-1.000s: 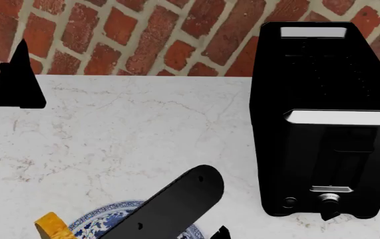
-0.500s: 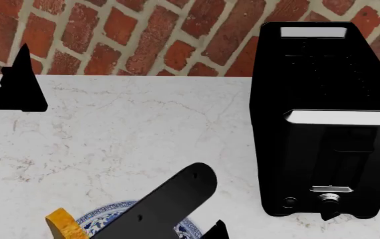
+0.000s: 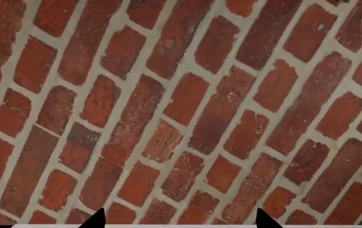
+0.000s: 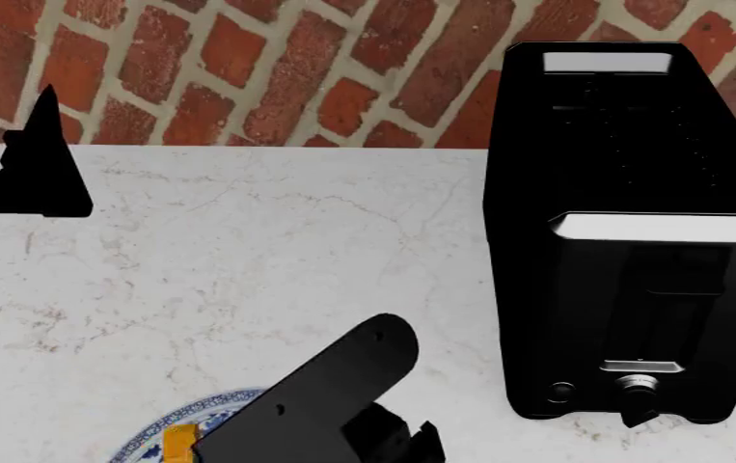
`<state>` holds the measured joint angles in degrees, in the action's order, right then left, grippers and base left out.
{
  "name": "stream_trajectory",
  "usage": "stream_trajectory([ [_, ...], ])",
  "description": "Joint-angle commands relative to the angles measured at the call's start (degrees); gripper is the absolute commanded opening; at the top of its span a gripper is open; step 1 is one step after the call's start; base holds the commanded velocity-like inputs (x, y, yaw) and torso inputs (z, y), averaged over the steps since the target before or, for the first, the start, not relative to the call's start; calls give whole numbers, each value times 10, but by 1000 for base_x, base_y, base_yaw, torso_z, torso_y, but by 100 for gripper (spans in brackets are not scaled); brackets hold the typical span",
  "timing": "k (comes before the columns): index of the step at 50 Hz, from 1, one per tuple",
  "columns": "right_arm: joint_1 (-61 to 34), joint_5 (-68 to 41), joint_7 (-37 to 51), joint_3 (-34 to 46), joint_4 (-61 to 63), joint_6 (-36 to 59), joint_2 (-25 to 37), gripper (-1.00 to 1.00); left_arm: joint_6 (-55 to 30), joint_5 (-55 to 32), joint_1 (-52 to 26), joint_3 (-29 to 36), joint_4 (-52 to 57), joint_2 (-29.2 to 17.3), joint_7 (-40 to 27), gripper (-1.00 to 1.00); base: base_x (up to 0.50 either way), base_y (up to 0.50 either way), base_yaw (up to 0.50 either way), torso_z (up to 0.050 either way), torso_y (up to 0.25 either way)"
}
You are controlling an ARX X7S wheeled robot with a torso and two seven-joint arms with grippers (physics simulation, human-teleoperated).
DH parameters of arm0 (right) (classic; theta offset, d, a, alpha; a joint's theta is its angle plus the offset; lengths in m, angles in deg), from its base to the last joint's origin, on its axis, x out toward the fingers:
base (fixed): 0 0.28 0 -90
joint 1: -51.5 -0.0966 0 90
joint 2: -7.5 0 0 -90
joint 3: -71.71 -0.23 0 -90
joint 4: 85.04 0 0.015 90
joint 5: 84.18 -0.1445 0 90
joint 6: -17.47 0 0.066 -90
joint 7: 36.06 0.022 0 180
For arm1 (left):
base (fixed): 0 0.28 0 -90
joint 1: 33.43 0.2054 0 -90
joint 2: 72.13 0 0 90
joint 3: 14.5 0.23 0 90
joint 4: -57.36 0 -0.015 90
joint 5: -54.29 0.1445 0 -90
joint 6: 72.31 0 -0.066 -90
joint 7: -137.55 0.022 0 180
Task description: Place the toasted item on a plate.
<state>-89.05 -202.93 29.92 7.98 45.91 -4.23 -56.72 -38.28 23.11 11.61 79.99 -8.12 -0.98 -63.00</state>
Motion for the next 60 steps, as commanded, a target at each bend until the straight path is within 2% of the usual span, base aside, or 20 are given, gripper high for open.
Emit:
stream_trajectory([
  [1,0,15,-15,-1,-5,5,1,100,1,-2,-3,2,-2,0,-1,100,0,0,0,0,0],
  [25,-1,35,-25,-6,4,5,13,100,1,-8,1,1,4,-4,-6,100,0,0,0,0,0],
  [60,-31,20,-12,-50,29,-21,80,100,-3,-16,-1,8,10,-6,-14,100,0,0,0,0,0],
])
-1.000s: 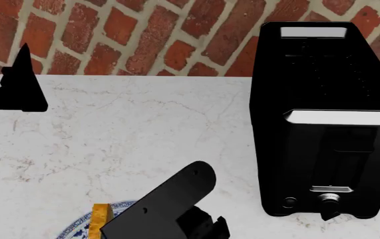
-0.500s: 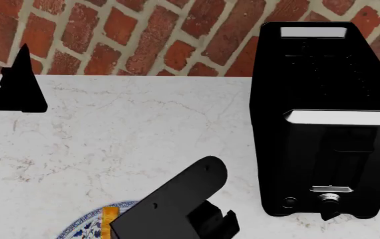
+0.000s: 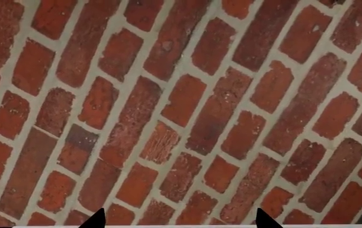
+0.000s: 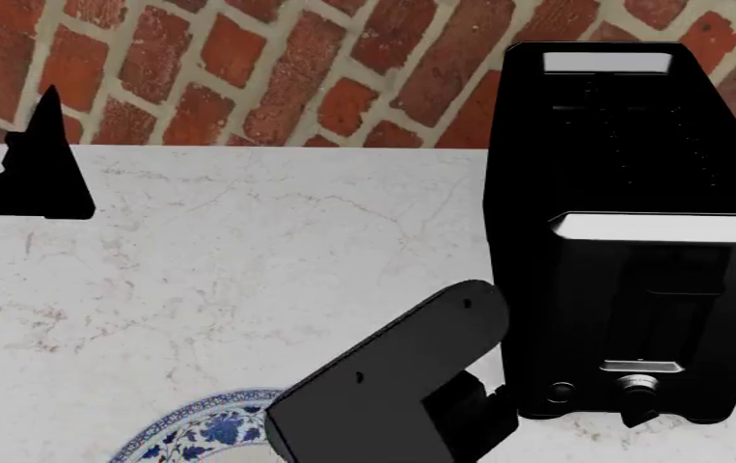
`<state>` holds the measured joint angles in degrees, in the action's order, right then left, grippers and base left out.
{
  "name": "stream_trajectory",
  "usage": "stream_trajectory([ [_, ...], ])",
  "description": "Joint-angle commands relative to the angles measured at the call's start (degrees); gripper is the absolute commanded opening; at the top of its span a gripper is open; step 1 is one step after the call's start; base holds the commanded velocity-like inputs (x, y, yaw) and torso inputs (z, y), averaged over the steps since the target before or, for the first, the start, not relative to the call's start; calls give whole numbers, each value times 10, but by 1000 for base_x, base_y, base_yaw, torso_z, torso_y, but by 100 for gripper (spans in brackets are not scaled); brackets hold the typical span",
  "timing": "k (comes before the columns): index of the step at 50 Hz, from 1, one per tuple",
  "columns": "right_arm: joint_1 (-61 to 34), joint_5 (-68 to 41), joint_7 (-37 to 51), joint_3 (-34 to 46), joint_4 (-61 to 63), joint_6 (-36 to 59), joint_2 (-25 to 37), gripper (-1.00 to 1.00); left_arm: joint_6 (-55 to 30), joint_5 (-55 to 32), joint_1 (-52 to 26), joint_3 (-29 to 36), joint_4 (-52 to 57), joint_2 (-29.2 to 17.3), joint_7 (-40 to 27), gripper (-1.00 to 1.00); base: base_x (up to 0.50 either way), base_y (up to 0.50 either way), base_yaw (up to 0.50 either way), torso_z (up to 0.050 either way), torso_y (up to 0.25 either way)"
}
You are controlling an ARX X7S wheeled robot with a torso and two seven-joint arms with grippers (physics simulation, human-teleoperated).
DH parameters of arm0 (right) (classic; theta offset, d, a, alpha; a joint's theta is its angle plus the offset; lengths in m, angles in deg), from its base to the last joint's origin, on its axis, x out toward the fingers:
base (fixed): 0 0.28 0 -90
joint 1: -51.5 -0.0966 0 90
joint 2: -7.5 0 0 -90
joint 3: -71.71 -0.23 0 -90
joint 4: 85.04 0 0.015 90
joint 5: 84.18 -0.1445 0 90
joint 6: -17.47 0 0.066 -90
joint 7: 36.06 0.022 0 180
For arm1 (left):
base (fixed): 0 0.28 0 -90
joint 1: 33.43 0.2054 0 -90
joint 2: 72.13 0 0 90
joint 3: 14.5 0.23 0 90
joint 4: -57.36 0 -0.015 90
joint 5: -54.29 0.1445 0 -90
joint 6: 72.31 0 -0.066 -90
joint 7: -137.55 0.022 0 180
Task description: Place the toasted item on a plate.
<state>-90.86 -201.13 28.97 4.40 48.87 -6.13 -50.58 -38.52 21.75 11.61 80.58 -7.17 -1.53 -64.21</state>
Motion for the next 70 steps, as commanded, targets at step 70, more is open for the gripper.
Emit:
stream_trajectory([
  [70,311,212,-175,-406,-25,-62,226,100,48,-15,195,-113,93,-67,-27,100,0,0,0,0,0],
])
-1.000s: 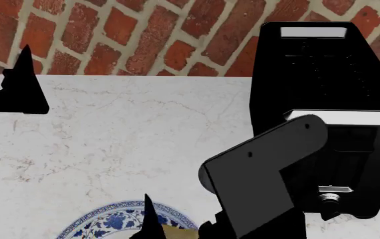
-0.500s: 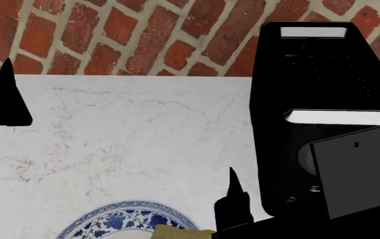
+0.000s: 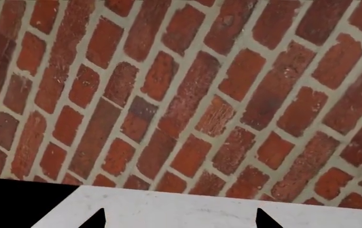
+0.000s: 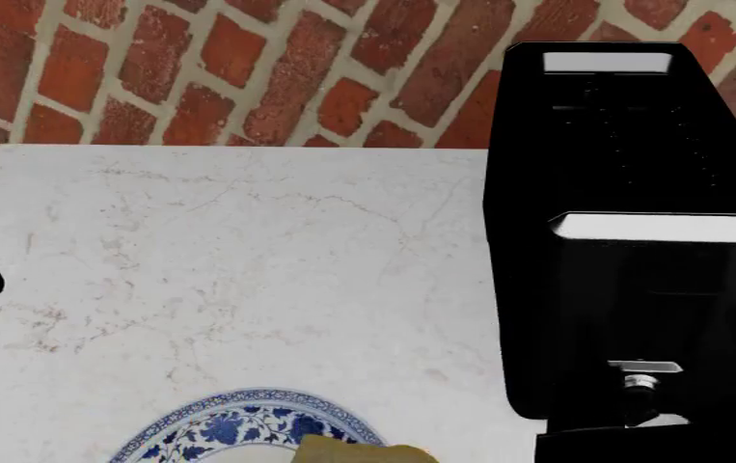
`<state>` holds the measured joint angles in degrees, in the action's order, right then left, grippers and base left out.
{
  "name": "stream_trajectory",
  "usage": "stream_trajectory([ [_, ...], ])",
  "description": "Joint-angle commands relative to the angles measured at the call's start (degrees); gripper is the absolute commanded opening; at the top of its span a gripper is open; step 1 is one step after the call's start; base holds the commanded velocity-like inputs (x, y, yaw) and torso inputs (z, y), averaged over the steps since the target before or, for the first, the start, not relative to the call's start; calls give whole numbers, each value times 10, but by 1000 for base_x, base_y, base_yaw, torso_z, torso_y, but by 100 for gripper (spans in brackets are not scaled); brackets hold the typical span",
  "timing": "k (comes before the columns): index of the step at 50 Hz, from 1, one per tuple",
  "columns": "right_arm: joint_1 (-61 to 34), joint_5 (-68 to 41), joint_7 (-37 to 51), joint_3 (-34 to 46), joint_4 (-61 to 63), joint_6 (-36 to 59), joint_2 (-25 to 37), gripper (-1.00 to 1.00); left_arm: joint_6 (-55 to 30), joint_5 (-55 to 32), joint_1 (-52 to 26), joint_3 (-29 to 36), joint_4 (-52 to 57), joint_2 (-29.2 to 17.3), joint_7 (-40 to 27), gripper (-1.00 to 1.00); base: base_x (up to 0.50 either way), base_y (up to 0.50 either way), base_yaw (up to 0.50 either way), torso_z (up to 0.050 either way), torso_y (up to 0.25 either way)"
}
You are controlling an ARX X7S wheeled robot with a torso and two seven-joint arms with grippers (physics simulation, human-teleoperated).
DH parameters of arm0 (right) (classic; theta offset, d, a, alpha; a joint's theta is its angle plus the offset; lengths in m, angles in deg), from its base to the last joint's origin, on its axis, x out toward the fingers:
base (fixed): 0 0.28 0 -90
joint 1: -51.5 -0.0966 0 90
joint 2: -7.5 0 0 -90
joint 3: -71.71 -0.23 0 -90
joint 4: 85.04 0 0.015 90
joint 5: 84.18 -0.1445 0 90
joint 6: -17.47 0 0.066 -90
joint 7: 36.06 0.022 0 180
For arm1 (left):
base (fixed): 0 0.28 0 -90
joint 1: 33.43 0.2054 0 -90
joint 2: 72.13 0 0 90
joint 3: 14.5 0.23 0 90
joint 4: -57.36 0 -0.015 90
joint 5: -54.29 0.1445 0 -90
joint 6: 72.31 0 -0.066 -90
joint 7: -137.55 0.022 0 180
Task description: Place the toasted item on a plate.
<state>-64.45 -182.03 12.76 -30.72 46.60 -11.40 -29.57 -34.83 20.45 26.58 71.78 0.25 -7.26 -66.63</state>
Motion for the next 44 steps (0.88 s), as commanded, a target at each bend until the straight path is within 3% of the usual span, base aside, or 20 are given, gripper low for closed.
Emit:
stream_trajectory([
  [1,50,21,-14,-59,-3,-10,17,100,12,-2,50,-26,21,-11,-3,100,0,0,0,0,0],
  [21,158,76,-54,-194,-39,-14,15,100,37,13,120,-45,17,-27,1,100,0,0,0,0,0],
  [44,220,145,-101,-255,-68,-21,-8,100,50,13,187,-78,31,-30,-7,100,0,0,0,0,0],
])
